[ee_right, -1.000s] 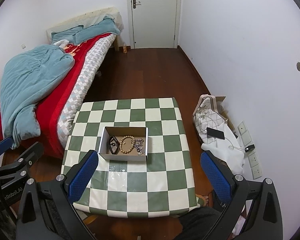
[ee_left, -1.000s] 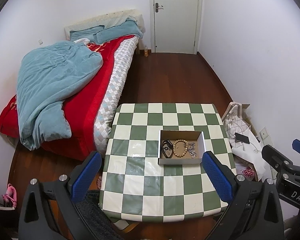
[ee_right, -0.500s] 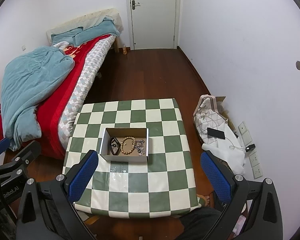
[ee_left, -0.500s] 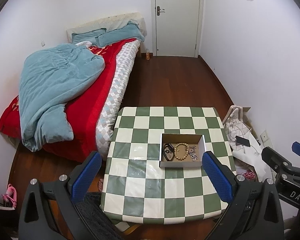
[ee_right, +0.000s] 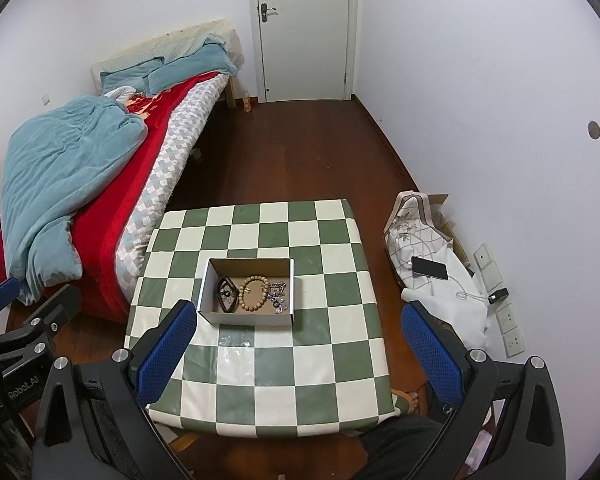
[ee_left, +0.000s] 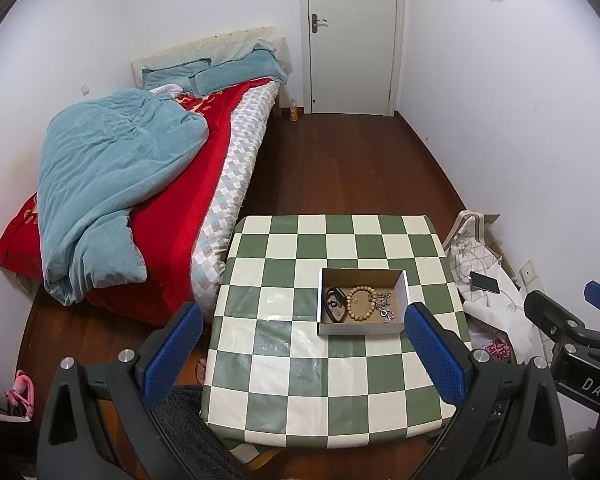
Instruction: Organize jewelry
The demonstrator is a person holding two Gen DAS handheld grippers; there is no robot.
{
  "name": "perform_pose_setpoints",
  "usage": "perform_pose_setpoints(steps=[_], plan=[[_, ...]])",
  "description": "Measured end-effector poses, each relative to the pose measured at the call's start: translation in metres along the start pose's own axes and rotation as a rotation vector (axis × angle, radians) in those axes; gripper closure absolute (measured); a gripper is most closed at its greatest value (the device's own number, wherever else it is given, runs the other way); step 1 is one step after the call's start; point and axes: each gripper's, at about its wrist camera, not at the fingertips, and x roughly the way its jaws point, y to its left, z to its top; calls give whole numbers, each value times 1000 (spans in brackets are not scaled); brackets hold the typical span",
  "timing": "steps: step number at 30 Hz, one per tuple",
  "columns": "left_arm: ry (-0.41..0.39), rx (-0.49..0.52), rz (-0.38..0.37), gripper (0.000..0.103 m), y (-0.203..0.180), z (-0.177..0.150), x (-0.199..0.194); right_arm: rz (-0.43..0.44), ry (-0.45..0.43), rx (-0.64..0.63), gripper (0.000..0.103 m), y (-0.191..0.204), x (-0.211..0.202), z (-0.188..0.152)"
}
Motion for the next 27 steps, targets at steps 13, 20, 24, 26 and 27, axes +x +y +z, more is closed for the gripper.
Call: perform_pose_setpoints(steps=[13,20,24,26,27], plan=[[-5,-1,-6,0,0,2,-3,1,-3,2,0,-2,-2,2],[-8,-4,-6,0,-2,2,-3,2,-3,2,0,-2,-2,1],[-16,1,-9,0,-1,1,-5,1,-3,3,0,-4,-3,3],[-29,3,-8,0,-1,1,-7,2,-3,5,0,-3,-3,3],[-29,3,-13,0,-1,2,-7,2,-4,3,0,-3,-3,2]])
